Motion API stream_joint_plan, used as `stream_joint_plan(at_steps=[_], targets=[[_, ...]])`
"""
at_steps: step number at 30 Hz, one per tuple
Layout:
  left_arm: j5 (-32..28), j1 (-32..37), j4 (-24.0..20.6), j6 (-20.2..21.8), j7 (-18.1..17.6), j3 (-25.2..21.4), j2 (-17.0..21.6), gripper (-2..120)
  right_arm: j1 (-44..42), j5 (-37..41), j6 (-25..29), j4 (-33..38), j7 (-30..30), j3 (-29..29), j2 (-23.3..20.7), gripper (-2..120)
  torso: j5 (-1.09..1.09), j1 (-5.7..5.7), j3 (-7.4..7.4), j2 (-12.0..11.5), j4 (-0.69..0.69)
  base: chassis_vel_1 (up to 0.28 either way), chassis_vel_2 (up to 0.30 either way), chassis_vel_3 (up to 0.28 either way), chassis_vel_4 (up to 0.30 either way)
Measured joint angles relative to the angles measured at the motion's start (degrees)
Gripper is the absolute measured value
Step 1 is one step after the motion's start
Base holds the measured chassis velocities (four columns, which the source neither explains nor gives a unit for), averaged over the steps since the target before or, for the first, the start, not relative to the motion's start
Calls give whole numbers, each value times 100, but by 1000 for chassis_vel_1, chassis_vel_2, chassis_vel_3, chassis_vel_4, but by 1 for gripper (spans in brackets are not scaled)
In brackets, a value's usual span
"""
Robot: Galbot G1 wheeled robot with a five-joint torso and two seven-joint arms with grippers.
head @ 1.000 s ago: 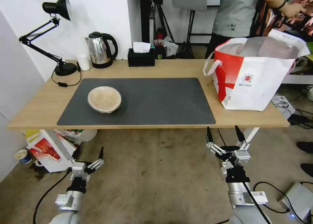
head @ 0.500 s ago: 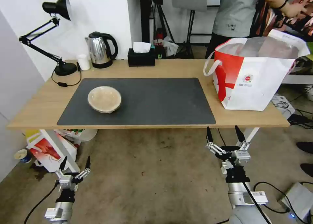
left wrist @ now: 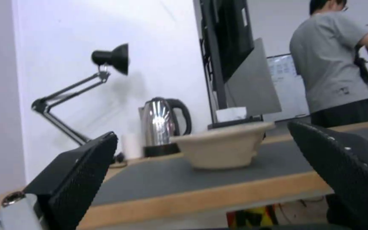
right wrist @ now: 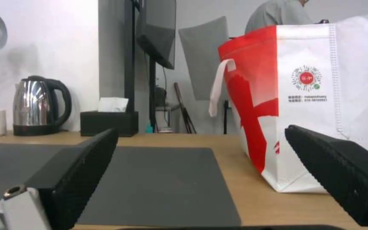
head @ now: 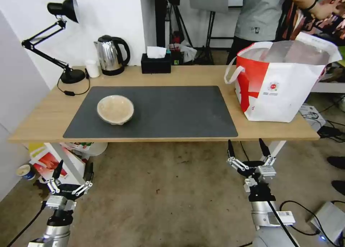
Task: Pick up the trash from the table and place it into the takeout bag.
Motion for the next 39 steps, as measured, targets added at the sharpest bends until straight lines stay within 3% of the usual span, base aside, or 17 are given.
stream_joint_plan(at_steps=[11, 18, 24, 39], targets=[[117, 4, -329, 22, -40, 156, -22, 100, 0, 0, 0, 0, 0, 0, 0, 100, 0, 0, 0, 0, 0, 0, 0, 0, 0], [161, 19, -861, 256, -185, 211, 41, 100, -1, 0, 0, 0, 0, 0, 0, 100, 0, 0, 1, 0, 0, 0, 0, 0, 0], [242, -100, -1295, 615, -394, 202, 219, 100, 0, 0, 0, 0, 0, 0, 0, 100, -1, 0, 1, 0, 0, 0, 0, 0, 0], [810, -821, -1836, 1541, -770, -27, 669, 100, -1, 0, 0, 0, 0, 0, 0, 100, 0, 0, 1, -2, 0, 0, 0, 0, 0]])
